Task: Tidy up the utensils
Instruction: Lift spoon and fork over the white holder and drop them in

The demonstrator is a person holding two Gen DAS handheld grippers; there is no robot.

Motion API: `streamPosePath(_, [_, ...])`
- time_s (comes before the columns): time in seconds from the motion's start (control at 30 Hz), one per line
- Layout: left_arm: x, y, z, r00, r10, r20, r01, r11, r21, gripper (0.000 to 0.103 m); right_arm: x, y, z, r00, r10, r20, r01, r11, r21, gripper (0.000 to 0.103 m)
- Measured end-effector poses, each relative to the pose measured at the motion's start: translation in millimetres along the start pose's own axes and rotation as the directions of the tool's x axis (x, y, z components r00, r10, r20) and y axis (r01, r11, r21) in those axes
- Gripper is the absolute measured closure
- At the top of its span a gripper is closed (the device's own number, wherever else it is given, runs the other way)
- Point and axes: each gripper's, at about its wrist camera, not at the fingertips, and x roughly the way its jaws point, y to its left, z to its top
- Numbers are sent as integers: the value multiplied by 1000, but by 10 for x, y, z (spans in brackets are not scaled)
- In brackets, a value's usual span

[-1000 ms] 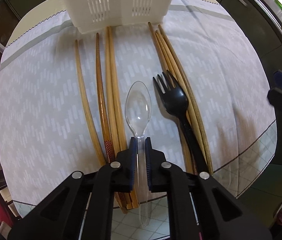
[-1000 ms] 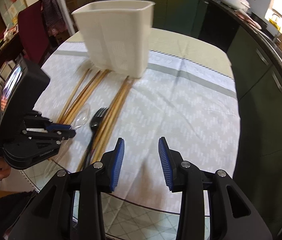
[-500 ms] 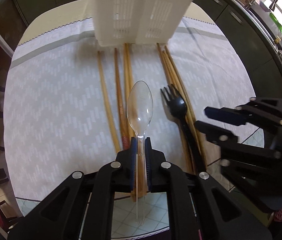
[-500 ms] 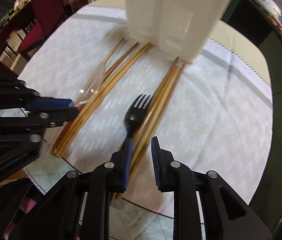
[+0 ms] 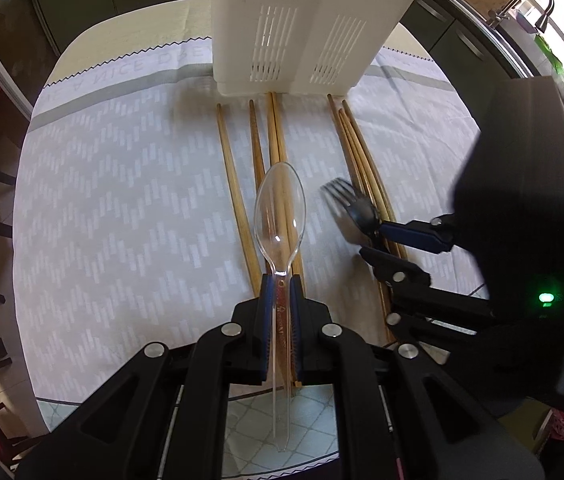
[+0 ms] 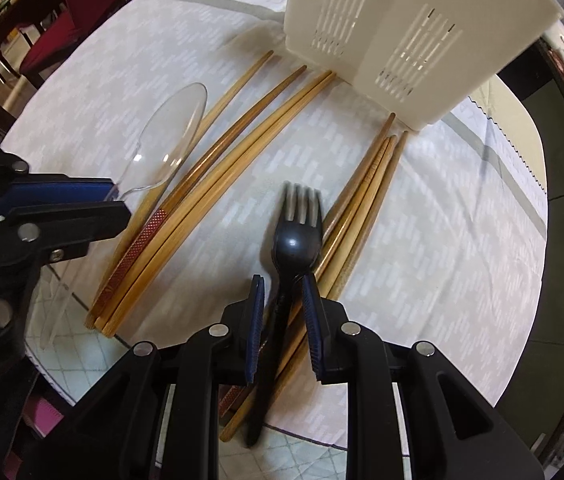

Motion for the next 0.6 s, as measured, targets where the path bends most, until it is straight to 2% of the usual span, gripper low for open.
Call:
streamPosePath(0.07, [-20, 18, -16, 1000, 2, 0, -2, 1000, 0, 95, 15, 55, 36, 1000, -15, 3, 15, 1000, -4, 93])
streamPosePath(0.17, [-54, 41, -42, 1000, 3, 5, -3, 1000, 1, 95, -34, 88, 56, 999, -7, 35, 7, 1000, 6, 93])
streamPosePath(0.37, [-144, 87, -21, 1000, 3, 30, -3, 1000, -6, 94, -319, 24, 20, 987, 71, 145, -79, 996, 50, 93])
streamPosePath(0.5, [-348, 88, 20, 996, 4, 90, -4, 1000, -2, 94, -580, -116, -98, 958, 127, 257, -155, 984, 91, 93])
streamPosePath(0.6, [-599, 47, 85, 988, -19, 152, 19, 1000, 7, 94, -854, -302, -228, 927, 158, 340, -205, 973, 108, 93])
